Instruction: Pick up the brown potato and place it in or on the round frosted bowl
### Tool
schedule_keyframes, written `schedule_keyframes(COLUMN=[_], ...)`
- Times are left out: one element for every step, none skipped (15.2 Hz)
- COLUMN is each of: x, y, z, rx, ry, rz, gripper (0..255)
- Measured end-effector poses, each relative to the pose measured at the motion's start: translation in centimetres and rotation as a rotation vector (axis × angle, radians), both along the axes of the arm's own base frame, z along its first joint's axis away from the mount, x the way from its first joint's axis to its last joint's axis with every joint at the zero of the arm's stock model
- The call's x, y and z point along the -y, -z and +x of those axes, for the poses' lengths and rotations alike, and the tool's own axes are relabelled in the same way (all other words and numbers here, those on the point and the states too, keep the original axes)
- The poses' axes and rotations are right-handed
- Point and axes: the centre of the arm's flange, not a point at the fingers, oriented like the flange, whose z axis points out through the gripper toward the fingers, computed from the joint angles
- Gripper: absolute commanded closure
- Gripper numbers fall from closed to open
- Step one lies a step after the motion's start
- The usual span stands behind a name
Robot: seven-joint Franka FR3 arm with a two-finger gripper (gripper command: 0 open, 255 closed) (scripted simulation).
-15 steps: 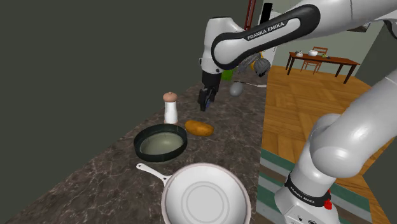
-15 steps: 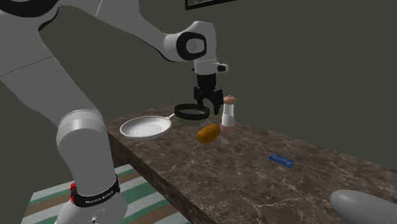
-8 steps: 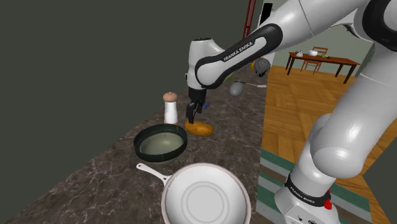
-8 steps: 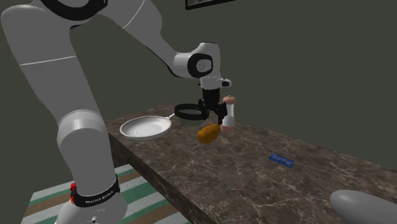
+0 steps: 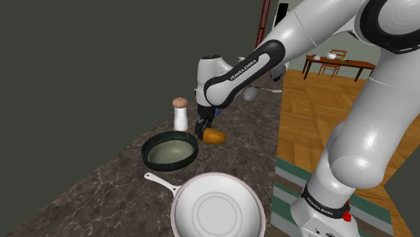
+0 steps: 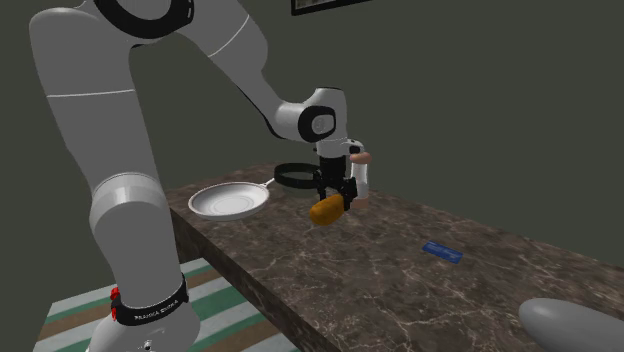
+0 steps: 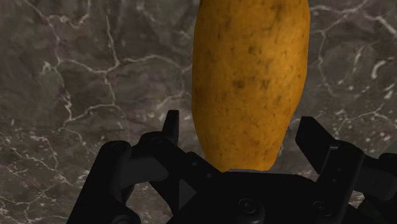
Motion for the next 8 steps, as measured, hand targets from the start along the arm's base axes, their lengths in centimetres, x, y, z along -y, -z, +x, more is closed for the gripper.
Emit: schedule_keyframes(x=[0.02, 0.03, 0.03, 0.03, 0.03, 0.03, 0.03, 0.02], y=[0.18, 0.25, 0.30, 0.32, 0.33, 0.33, 0.33, 0.28], z=[-0.04, -0.03, -0.01, 0.00, 0.00, 0.01, 0.01, 0.03], rx=[0.000, 0.000, 0.000, 0.000, 0.000, 0.000, 0.000, 0.002], ry=[0.000, 0.000, 0.000, 0.000, 0.000, 0.000, 0.000, 0.000], rz=[0.000, 0.000, 0.000, 0.000, 0.000, 0.000, 0.000, 0.000], gripper=[0, 0, 0, 0, 0, 0, 255, 255])
